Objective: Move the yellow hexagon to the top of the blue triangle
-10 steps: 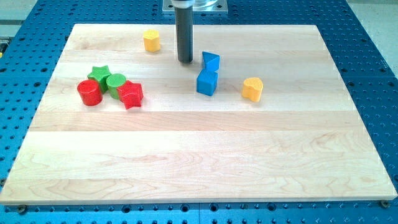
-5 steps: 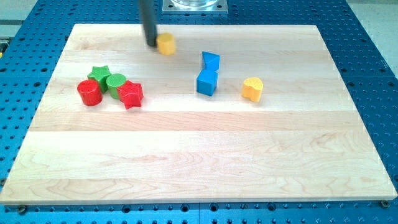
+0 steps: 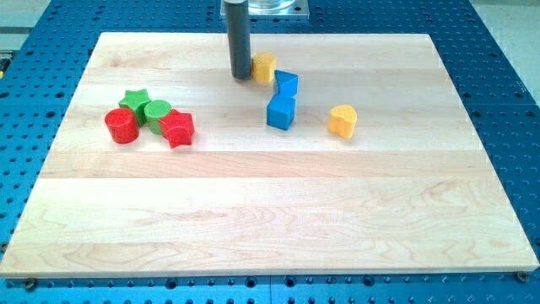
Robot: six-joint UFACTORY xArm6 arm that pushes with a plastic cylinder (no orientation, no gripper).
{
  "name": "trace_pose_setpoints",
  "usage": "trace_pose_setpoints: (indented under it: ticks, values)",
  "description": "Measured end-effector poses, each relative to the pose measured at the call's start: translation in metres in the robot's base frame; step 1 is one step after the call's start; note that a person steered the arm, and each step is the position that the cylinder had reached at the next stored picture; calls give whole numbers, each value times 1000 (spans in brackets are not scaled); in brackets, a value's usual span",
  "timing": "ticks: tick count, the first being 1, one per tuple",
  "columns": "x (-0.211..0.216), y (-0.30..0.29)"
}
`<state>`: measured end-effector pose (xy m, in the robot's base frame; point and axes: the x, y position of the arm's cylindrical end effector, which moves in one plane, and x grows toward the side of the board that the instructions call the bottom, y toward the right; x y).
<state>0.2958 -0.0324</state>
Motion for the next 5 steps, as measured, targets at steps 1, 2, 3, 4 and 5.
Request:
trace_pose_setpoints:
  ticks: [1, 2, 3, 4, 5]
  values:
    - [-2, 16]
    - [-4, 18]
    - [-26, 16]
    - [-72, 40]
    - [-50, 139]
